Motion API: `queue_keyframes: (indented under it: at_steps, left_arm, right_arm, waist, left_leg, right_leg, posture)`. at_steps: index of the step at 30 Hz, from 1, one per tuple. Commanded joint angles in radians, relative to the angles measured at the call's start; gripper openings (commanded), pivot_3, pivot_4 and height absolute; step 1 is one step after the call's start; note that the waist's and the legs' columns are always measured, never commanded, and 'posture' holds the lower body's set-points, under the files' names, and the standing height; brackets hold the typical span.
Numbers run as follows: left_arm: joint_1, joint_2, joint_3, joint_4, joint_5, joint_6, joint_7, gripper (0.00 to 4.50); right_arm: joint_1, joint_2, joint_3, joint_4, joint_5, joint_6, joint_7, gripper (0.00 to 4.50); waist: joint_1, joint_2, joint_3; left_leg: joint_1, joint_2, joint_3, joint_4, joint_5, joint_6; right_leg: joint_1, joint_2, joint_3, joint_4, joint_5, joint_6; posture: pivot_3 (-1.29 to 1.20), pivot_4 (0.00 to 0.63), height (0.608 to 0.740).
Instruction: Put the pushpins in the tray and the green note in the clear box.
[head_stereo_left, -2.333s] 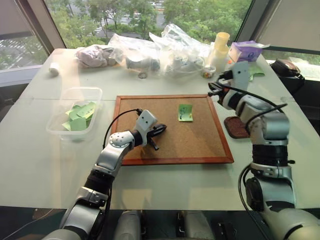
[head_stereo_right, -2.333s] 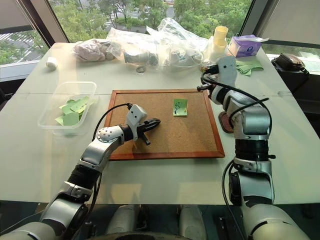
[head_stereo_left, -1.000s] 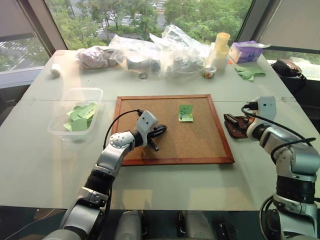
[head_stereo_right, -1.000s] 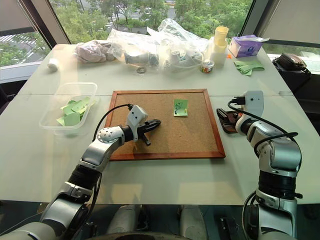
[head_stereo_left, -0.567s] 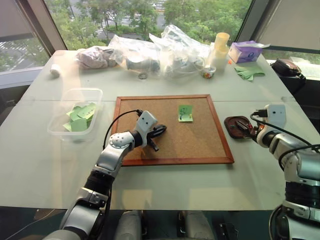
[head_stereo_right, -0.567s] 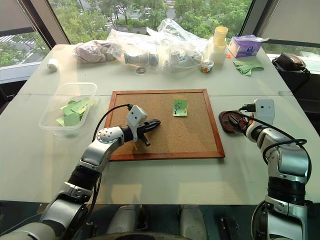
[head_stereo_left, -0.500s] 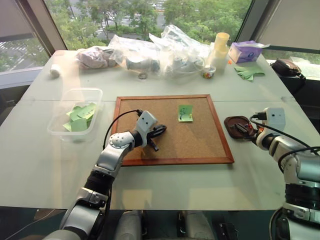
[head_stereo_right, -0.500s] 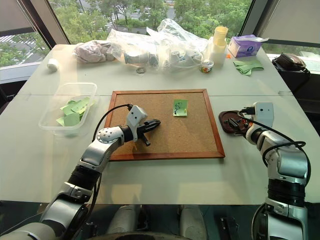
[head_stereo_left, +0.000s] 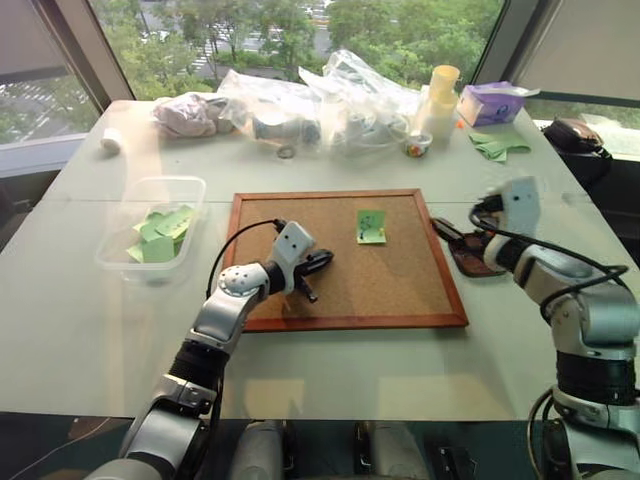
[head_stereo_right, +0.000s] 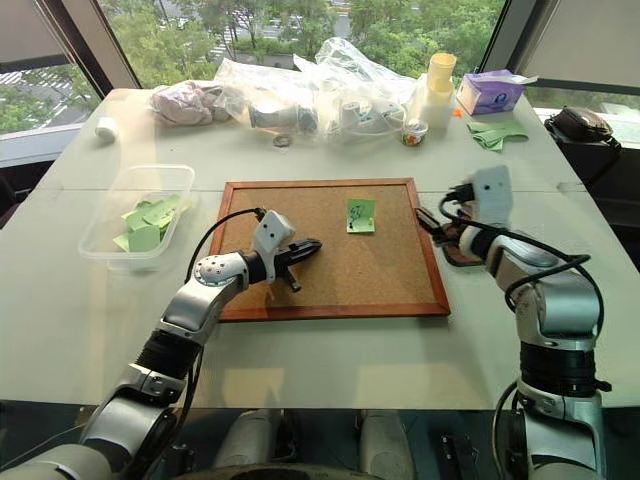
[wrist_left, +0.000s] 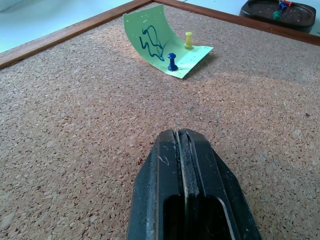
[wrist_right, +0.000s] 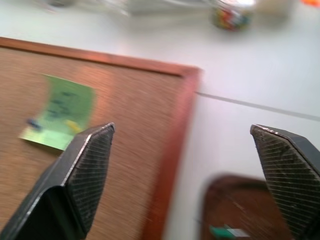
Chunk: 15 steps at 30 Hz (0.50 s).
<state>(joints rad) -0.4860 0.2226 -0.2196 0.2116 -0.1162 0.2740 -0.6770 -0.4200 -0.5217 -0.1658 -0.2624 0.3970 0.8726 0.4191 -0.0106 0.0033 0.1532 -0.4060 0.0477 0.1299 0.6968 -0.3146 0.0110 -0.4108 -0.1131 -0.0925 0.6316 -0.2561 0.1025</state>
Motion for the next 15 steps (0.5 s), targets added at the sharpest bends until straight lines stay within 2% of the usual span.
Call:
queue_keyframes:
  at_steps: [1, 4, 7, 9, 15]
  left_arm:
    - [0.017, 0.0, -0.017, 0.034, 0.016, 0.012, -0.006, 0.0]
    - [0.019, -0.002, -0.015, 0.032, 0.016, 0.012, -0.001, 0.0]
    - [0.026, -0.002, -0.012, 0.024, 0.016, 0.014, 0.004, 0.0]
    - [0.028, -0.001, -0.009, 0.021, 0.016, 0.015, 0.008, 0.0]
    - [0.035, -0.001, -0.004, 0.011, 0.017, 0.019, 0.018, 0.0]
  right_arm:
    - [-0.025, 0.044, 0.083, 0.028, -0.016, -0.052, 0.019, 4.46]
    - [-0.055, 0.093, 0.129, 0.114, -0.042, -0.108, 0.019, 4.46]
    - [-0.084, 0.121, 0.169, 0.193, -0.079, -0.166, 0.024, 3.66]
    - [-0.107, 0.134, 0.181, 0.247, -0.098, -0.19, 0.021, 2.67]
    - [-0.147, 0.155, 0.197, 0.361, -0.136, -0.26, 0.037, 2.67]
  waist:
    - [0.0, 0.0, 0.0]
    - [-0.001, 0.0, 0.0]
    - [-0.001, 0.0, 0.0]
    - [-0.001, 0.0, 0.0]
    - [-0.002, 0.0, 0.0]
  left_leg:
    - [0.0, 0.0, 0.0, 0.0, 0.0, 0.0]
    - [0.0, 0.0, 0.0, 0.0, 0.0, 0.0]
    - [0.0, 0.0, 0.001, 0.0, 0.0, 0.0]
    - [0.0, 0.0, 0.001, 0.0, 0.0, 0.0]
    - [0.0, 0.0, 0.002, 0.0, 0.0, 0.0]
  right_leg:
    - [0.0, 0.0, 0.0, 0.0, 0.0, 0.0]
    - [0.0, 0.0, 0.0, 0.0, 0.0, 0.0]
    - [0.0, 0.0, 0.0, 0.0, 0.0, 0.0]
    - [0.0, 0.0, 0.0, 0.0, 0.0, 0.0]
    - [0.0, 0.0, 0.0, 0.001, 0.0, 0.0]
  posture:
    - [0.0, 0.15, 0.74]
    - [0.0, 0.15, 0.74]
    - [0.0, 0.15, 0.74]
    - [0.0, 0.15, 0.74]
    - [0.0, 0.15, 0.74]
